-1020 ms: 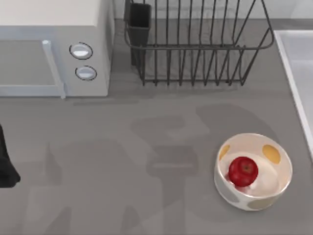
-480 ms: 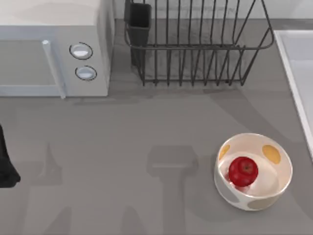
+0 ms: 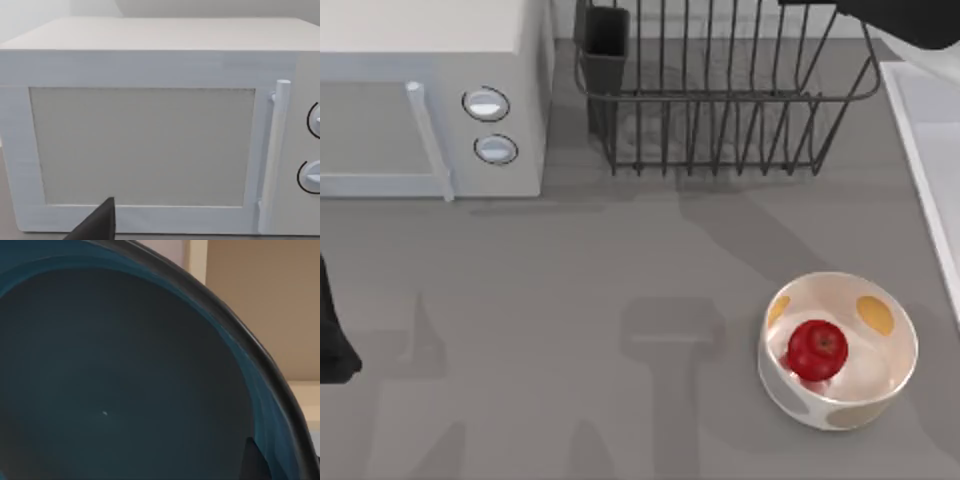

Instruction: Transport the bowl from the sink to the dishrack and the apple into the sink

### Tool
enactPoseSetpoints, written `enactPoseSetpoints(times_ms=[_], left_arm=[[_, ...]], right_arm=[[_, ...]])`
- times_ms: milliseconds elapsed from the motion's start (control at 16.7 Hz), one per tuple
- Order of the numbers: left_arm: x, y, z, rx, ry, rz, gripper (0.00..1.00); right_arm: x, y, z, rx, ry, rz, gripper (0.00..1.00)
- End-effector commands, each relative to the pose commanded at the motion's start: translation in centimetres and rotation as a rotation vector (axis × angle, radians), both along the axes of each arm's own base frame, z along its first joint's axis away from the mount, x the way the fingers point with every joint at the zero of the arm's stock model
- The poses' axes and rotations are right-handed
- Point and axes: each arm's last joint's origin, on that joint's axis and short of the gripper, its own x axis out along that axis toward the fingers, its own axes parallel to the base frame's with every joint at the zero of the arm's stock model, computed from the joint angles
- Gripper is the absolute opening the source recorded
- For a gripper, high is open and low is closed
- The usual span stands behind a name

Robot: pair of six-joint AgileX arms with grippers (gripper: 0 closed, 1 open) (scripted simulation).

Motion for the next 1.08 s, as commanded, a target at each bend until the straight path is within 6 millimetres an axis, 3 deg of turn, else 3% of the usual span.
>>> enactPoseSetpoints(times_ms=[300,480,780,1080], left_arm=[[0.0,0.0,0.0,0.0,0.0,0.0,1.0],[0.0,0.0,0.0,0.0,0.0,0.0,1.0],[0.0,0.0,0.0,0.0,0.0,0.0,1.0],[0.0,0.0,0.0,0.0,0.0,0.0,1.0]], right_arm=[[0.2,0.0,-0.2,-0.003,0.005,0.001,0.0],[1.6,0.8,-2.2,-0.008,0.008,0.009,0.0],[5.7,2.1,-9.3,0.004,-0.005,0.026,0.0],[9.2,0.8,-17.3,0.013,-0.015,0.006,0.0]])
